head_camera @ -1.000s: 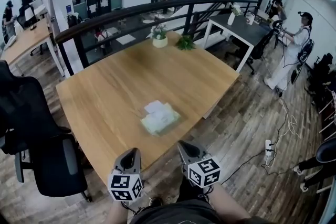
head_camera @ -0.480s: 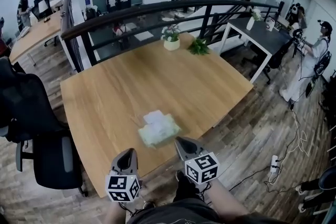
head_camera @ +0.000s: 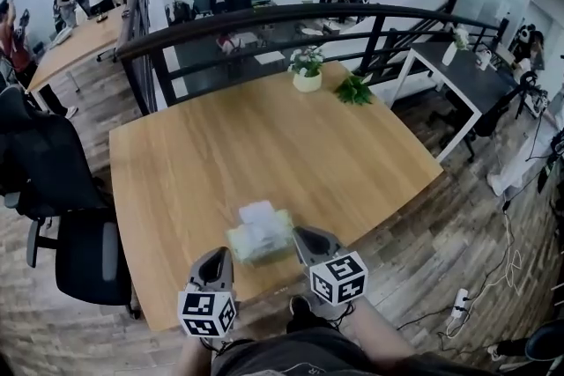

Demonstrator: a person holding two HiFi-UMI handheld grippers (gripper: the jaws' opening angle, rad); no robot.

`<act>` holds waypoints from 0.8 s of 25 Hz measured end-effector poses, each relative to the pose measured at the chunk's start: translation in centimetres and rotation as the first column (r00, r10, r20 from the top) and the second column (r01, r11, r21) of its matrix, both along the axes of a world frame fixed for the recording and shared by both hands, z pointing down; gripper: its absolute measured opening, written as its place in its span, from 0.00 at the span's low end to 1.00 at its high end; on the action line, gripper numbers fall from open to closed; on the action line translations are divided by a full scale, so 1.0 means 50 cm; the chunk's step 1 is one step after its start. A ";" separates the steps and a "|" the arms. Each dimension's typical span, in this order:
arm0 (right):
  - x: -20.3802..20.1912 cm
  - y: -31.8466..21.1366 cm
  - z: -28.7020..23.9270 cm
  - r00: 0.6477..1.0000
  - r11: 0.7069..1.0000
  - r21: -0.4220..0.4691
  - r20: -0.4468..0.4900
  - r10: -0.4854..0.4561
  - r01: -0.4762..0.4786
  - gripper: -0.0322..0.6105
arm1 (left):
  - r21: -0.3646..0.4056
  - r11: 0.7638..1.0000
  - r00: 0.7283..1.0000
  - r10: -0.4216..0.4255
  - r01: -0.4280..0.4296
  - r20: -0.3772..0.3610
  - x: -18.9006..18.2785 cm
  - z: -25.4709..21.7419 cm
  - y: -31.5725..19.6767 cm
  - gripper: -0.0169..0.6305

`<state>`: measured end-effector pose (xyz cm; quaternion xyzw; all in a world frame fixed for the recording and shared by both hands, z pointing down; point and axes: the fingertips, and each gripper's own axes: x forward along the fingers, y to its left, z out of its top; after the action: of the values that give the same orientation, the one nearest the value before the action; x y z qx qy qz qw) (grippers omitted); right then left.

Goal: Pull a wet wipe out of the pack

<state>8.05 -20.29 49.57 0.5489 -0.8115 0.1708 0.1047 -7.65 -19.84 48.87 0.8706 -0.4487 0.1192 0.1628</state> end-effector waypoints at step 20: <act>0.072 -0.097 0.065 0.959 0.958 -0.056 0.033 -0.281 0.283 0.09 | -0.086 0.989 0.990 -0.115 0.122 0.077 0.166 0.078 -0.017 0.07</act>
<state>11.65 -25.14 52.84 0.4222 -0.8772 0.1853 0.1343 0.65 -20.67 52.79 0.8293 -0.4995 0.1605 0.1926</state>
